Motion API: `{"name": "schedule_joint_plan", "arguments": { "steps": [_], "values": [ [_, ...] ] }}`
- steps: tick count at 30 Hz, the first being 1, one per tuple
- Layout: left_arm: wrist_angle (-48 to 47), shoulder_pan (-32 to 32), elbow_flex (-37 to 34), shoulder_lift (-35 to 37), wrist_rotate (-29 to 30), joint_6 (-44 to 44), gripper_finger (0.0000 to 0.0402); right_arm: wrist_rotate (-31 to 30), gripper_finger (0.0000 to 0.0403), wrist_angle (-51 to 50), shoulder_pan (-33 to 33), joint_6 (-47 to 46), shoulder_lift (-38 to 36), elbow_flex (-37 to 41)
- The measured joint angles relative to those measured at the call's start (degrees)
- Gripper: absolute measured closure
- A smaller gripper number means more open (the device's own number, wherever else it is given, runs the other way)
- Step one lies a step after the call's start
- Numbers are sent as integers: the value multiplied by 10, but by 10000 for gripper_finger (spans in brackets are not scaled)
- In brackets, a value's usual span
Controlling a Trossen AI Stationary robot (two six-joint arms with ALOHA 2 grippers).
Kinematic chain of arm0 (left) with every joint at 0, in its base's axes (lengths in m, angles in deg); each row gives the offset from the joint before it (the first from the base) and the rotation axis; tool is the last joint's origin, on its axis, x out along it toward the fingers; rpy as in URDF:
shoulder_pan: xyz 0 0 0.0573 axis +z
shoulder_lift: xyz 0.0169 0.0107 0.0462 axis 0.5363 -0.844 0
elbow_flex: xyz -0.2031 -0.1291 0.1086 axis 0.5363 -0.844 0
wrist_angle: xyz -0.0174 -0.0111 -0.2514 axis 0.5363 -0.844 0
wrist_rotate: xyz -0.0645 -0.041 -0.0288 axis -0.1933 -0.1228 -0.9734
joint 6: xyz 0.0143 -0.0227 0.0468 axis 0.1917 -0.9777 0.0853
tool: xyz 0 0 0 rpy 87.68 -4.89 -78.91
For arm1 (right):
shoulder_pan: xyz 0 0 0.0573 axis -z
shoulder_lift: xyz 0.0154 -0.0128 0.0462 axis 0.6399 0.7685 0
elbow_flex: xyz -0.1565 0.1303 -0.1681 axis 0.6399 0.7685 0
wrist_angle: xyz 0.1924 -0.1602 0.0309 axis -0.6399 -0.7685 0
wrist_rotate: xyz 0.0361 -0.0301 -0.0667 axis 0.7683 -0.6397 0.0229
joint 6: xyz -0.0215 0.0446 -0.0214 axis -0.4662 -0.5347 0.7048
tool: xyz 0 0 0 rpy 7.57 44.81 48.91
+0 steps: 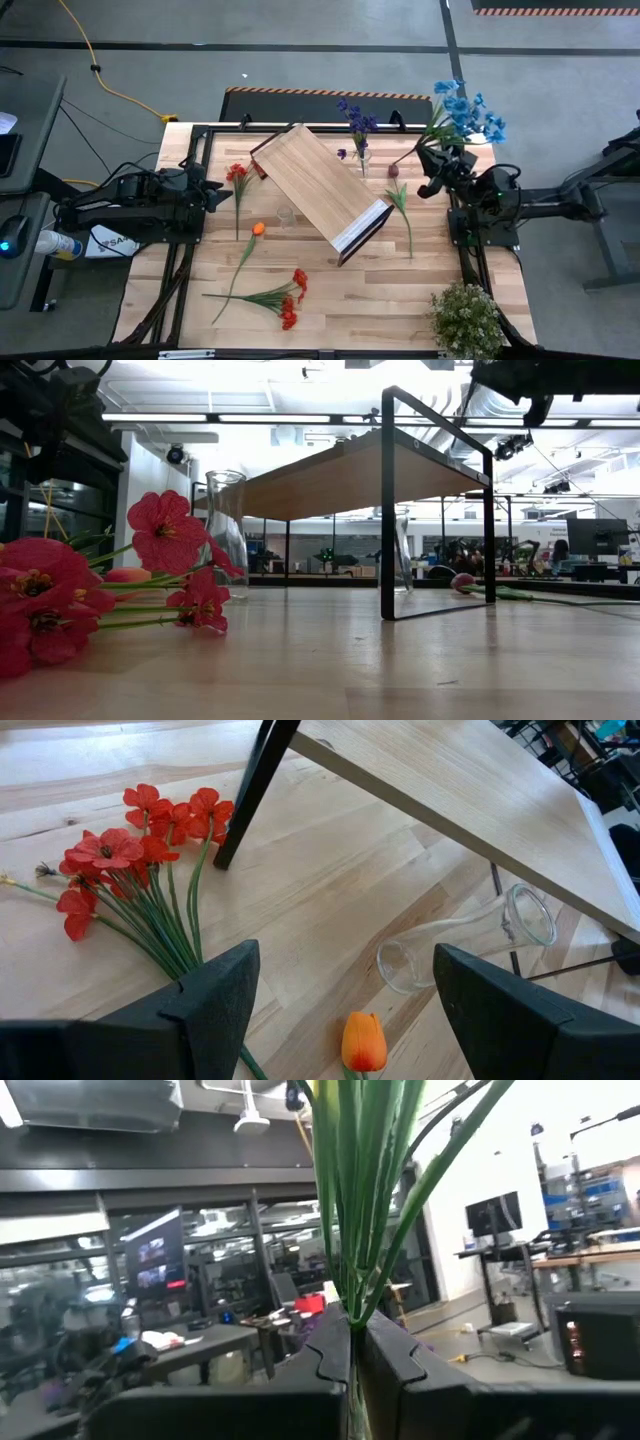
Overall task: Pick and place flowers into a vace then onto a shelf
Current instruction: Put the blue flowers into the top transparent vase
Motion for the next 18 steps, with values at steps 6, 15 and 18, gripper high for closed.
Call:
{"name": "schedule_joint_plan", "arguments": {
  "steps": [6,15,18],
  "values": [
    [0,0,0,0,0,0,69,-2,403,72,24,-13,69,0],
    [0,0,0,0,0,0,69,18,403,173,61,-64,194,0],
    [0,0,0,0,0,0,69,19,403,212,72,-67,234,0]
  ]
}}
